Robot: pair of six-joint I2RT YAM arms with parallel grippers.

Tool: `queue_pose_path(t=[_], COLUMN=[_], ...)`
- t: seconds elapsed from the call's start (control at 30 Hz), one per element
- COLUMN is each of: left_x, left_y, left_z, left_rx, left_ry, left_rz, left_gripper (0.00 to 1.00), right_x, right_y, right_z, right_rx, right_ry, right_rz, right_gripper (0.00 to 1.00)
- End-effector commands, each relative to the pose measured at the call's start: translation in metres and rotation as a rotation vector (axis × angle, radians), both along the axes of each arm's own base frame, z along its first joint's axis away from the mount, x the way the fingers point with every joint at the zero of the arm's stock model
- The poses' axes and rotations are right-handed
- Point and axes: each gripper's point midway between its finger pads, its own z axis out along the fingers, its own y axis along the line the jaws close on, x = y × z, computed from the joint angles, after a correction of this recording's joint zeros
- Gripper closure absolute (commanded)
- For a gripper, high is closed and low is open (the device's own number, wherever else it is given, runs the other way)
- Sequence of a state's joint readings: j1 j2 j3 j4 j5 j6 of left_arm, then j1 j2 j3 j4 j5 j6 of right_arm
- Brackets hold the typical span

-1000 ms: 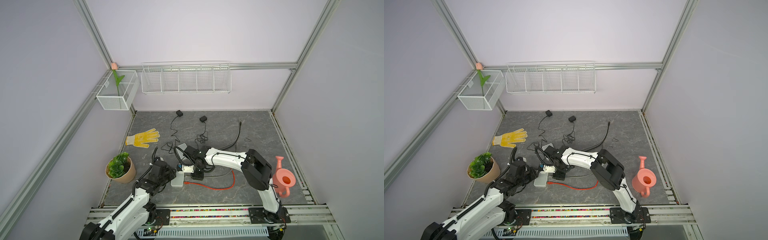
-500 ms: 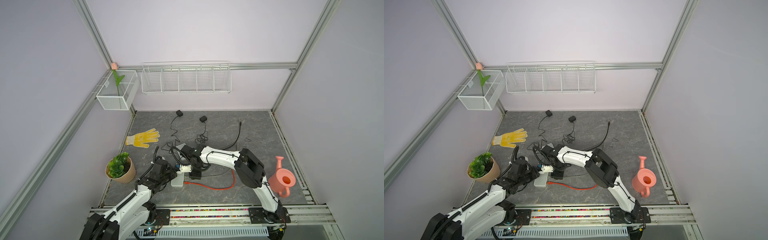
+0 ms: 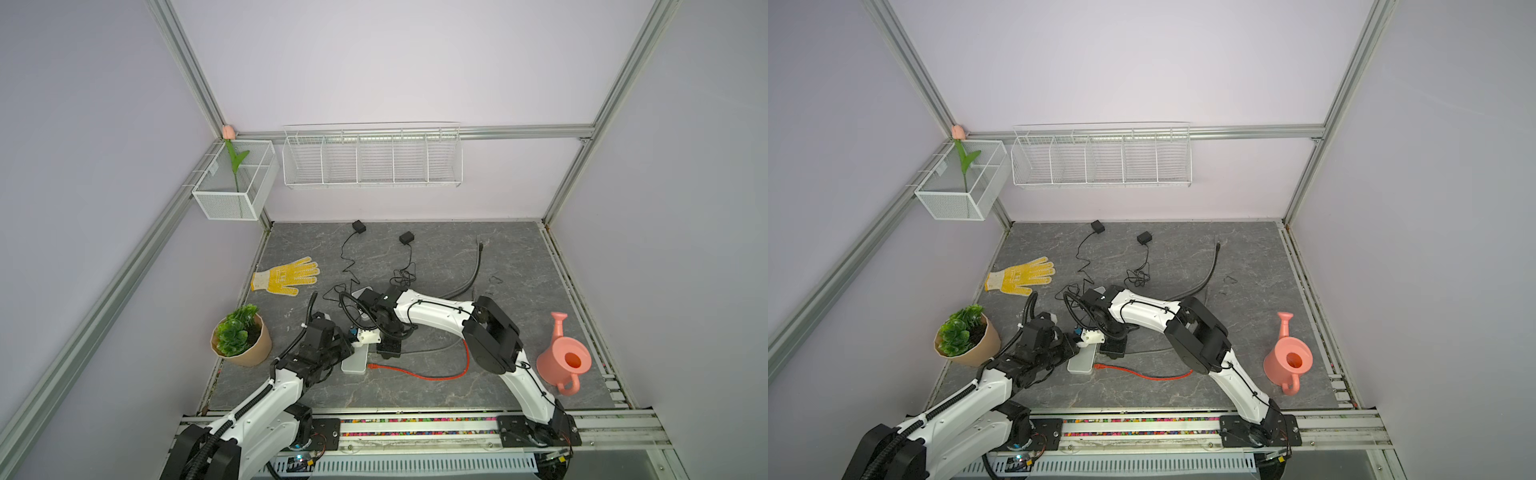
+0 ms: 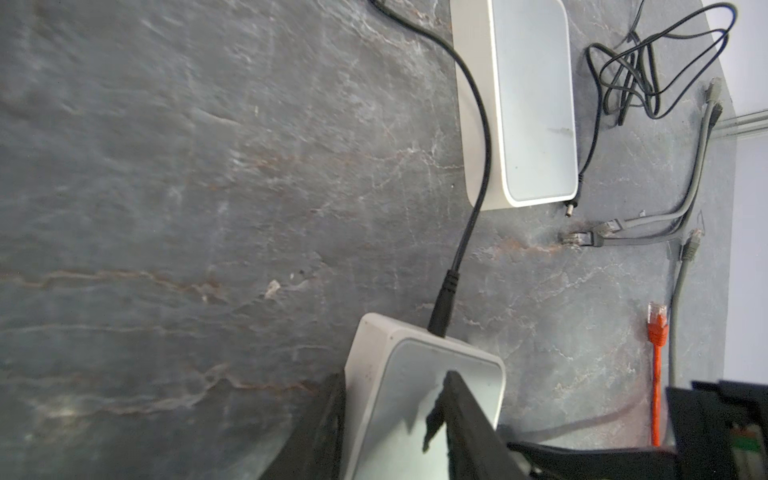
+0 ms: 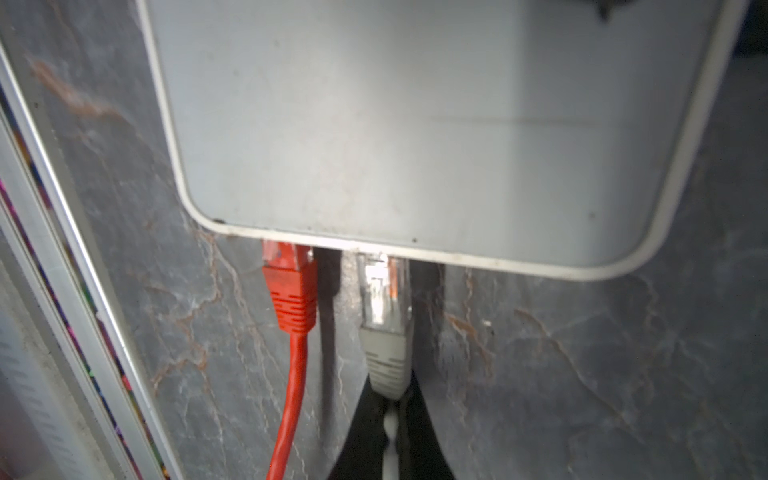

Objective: Insert the plug into the switch port
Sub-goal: 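Push the grey plug into the port beside the red plug with the right gripper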

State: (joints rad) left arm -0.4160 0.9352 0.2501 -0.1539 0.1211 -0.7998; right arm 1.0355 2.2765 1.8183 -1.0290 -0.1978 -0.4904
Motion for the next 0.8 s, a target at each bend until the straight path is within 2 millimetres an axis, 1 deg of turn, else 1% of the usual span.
queue_pose_path(t=[0.0,0.2,0.4,0.5,0.77], left_x=[-0.004,-0.006,-0.005,-0.007,-0.006], left_y=[-0.003,-0.003,-0.003,-0.002,-0.005], left_z=[-0.002,-0.003,0.001,-0.001,0.000], left_rx=[-0.017,-0.012,-0.016,-0.012,-0.030], left_ry=[0.002,0.007,-0.006,0.000,-0.006], left_rz=[-0.022,-0.026,-0.027,-0.029,-0.031], left_gripper=[0.60,0.60,0.60,0.59,0.58], right_x=[0.001,0.003,0.008,0.011,0.005], right_y=[0.003,0.007,0.010,0.009,0.011], right_z=[-0.004,0.002,0.004,0.004,0.004], right_rx=[-0.005,0.020,0.030,0.020,0.021], right_ry=[0.010,0.018,0.013,0.006,0.020], right_rz=[-0.001,-0.018,-0.038,-0.048,-0.041], right_gripper=[0.93,0.93,0.93,0.93,0.93])
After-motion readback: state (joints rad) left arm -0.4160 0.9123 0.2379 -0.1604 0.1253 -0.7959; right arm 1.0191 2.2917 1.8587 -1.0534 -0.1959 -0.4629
